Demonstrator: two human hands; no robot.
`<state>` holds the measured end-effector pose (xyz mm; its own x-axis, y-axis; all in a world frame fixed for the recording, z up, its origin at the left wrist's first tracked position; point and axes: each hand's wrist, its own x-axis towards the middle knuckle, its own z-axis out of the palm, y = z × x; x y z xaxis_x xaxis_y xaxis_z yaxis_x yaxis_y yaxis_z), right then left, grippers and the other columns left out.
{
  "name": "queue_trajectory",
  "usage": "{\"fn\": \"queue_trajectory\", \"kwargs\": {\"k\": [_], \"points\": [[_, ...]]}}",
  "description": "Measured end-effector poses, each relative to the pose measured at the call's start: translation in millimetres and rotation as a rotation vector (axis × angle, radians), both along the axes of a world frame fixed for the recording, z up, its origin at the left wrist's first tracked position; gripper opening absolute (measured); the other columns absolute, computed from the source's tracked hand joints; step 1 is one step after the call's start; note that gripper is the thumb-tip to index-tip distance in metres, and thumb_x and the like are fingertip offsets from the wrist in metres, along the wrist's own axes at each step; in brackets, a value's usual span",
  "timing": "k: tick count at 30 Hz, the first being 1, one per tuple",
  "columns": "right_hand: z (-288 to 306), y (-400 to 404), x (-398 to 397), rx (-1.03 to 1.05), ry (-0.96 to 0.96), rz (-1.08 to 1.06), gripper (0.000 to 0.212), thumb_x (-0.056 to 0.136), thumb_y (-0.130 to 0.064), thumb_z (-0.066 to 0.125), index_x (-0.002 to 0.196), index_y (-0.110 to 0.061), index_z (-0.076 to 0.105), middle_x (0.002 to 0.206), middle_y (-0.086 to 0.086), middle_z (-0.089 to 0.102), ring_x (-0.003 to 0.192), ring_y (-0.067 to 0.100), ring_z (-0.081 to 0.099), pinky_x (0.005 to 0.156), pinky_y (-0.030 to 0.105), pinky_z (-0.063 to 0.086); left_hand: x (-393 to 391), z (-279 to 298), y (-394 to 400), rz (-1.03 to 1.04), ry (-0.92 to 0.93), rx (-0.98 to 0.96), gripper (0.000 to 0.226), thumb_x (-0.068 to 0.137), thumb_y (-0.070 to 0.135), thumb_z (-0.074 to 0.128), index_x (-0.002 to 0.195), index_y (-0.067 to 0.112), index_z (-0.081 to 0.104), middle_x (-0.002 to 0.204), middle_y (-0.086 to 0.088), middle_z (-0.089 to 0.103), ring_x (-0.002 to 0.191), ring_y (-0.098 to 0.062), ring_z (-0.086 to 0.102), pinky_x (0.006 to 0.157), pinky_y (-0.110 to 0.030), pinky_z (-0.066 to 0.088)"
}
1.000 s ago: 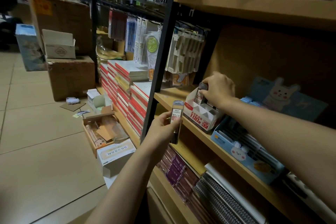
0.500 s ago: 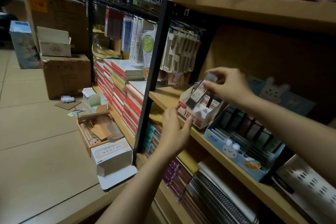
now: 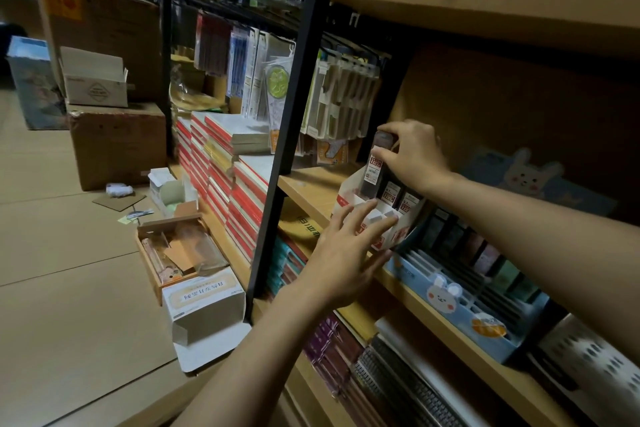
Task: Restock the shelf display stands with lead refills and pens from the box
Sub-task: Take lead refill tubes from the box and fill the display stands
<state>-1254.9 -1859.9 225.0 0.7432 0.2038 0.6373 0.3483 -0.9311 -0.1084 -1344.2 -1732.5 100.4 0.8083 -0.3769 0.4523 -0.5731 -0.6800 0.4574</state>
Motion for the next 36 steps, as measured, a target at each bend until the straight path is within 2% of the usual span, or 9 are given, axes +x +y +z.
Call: {"fn": "queue_trajectory", "kwargs": {"k": [5,12,16,19,22,25,29,33,36], "points": [[-6,8,2,0.040,0.010,0.013,0.036,0.086,-0.024,0.073,0.118,-0.012,0.066,0.113,0.008,0.068,0.102,0.021,0.063,0.086,0.034,0.053,-1,-1,-1,-0.033,-0.010,-0.027,0.062,0.097,0.040,0.049,0.151,0.038,0.020,0.161,0.007,-0.001,0.148,-0.017,-0.002,0.120,-0.047,0.018],[-22,-4,-5,-0.201,-0.023,-0.068,0.031,0.084,-0.038,0.072,0.109,-0.018,0.071,0.108,0.002,0.063,0.098,0.022,0.060,0.086,0.041,0.049,-1,-4,0,-0.046,-0.024,-0.013,0.066,0.097,0.038,0.051,0.152,0.039,0.015,0.162,0.009,-0.007,0.149,-0.018,0.002,0.118,-0.048,0.024],[-22,-8,-15,-0.331,0.023,-0.093,0.038,0.093,-0.034,0.060,0.129,-0.020,0.061,0.121,0.002,0.059,0.113,0.024,0.051,0.097,0.044,0.037,-4,-3,0,-0.094,0.031,-0.003,0.072,0.097,0.036,0.052,0.152,0.041,0.007,0.160,0.012,-0.017,0.149,-0.017,-0.003,0.118,-0.044,0.026],[-9,-10,-37,-0.188,0.030,-0.026,0.045,0.095,-0.029,0.057,0.138,-0.018,0.052,0.131,0.003,0.055,0.122,0.023,0.046,0.100,0.042,0.034,-14,2,6,-0.125,0.051,-0.007,0.079,0.095,0.027,0.057,0.153,0.038,0.005,0.160,0.013,-0.019,0.149,-0.016,0.001,0.115,-0.036,0.031],[-3,-10,-78,0.077,-0.036,0.148,0.031,0.093,-0.018,0.060,0.124,-0.015,0.063,0.119,0.002,0.060,0.109,0.015,0.055,0.095,0.025,0.044,-33,5,19,-0.128,0.025,-0.120,0.067,0.093,0.021,0.058,0.150,0.034,0.026,0.161,0.008,0.009,0.146,-0.012,0.017,0.113,-0.030,0.032],[-25,-10,-130,0.222,0.002,0.294,0.016,0.091,-0.012,0.063,0.105,-0.017,0.069,0.101,-0.007,0.062,0.088,-0.002,0.059,0.075,0.005,0.045,-58,-3,40,-0.081,0.058,-0.228,0.038,0.093,0.023,0.057,0.131,0.028,0.053,0.133,0.009,0.052,0.117,0.000,0.049,0.098,-0.022,0.047],[-92,-7,-191,0.191,0.419,0.447,0.012,0.090,-0.017,0.065,0.098,-0.025,0.071,0.090,-0.018,0.066,0.084,-0.007,0.062,0.071,0.009,0.047,-108,-44,70,-0.049,0.311,-0.177,0.015,0.094,0.022,0.060,0.107,0.020,0.068,0.096,0.008,0.069,0.084,-0.001,0.062,0.076,-0.019,0.051],[-166,7,-233,-0.365,1.200,0.552,0.019,0.093,-0.029,0.063,0.112,-0.029,0.068,0.102,-0.013,0.071,0.089,-0.005,0.065,0.076,0.008,0.051,-171,-108,101,0.098,0.601,0.029,0.017,0.093,0.022,0.062,0.104,0.012,0.071,0.094,-0.006,0.069,0.085,-0.020,0.064,0.068,-0.023,0.042],[-229,16,-252,-0.633,1.467,0.534,0.028,0.094,-0.030,0.062,0.121,-0.024,0.066,0.106,-0.005,0.073,0.087,0.005,0.068,0.074,0.015,0.052,-212,-161,115,0.220,0.825,0.138,0.020,0.093,0.027,0.061,0.108,0.017,0.070,0.096,0.001,0.065,0.089,-0.015,0.062,0.072,-0.022,0.041]]}}
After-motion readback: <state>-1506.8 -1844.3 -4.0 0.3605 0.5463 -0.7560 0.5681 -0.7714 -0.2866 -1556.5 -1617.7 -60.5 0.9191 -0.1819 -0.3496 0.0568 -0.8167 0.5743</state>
